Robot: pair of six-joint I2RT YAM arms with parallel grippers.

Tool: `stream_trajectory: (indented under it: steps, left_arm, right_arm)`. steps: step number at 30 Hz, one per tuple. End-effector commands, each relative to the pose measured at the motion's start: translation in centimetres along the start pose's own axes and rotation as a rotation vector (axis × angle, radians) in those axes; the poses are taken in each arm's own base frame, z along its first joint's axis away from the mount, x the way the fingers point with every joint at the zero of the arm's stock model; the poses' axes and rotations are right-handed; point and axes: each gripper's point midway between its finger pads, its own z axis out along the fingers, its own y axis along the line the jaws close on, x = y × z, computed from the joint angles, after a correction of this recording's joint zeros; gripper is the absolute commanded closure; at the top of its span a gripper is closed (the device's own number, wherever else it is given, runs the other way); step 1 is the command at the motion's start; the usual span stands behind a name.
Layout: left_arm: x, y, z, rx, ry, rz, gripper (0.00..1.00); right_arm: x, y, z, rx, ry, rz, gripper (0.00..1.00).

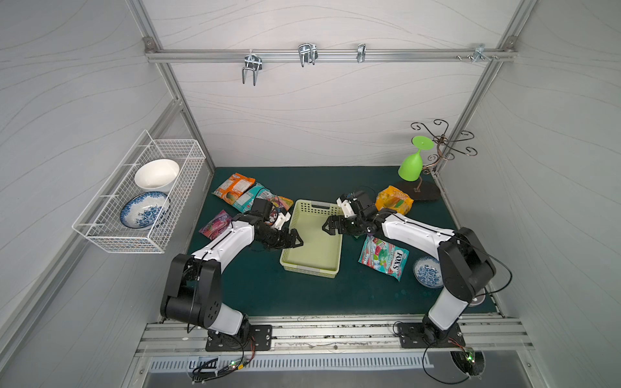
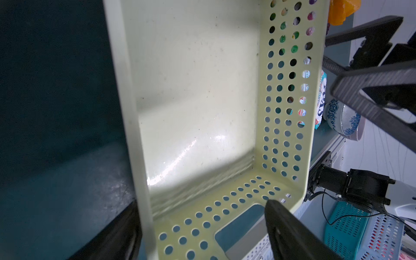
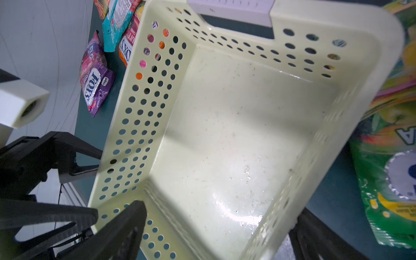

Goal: Put the candies in the basket
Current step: Adjust the basket at the center of the board, then pick up the candy at the center of the board.

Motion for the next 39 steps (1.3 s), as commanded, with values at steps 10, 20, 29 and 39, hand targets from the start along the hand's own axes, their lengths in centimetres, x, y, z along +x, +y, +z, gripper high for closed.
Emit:
stream_trajectory:
  steps: [10,20,29,39]
  left_arm:
    - [0.2,-1.8,0.7,0.084,0.016,0.016,0.13]
    - [-0.3,-1.7,0.1,0.049,-0.018,0.037,0.12]
    - [-0.7,-1.1,-1.3,-0.029,-0.085,0.100,0.08]
    - [-1.5,0.6,-4.4,-0.189,-0.245,0.270,0.06]
  right_arm:
    - [-1.4,0.6,0.9,-0.015,0.031,-0.030,0.01]
    - [-1.5,-2.1,-5.1,0.166,-0.037,-0.092,0.01]
    - [-1.7,-6.0,-10.0,0.377,-0.080,-0.171,0.01]
    - [-2.2,-9.5,-11.6,0.533,-0.076,-0.210,0.01]
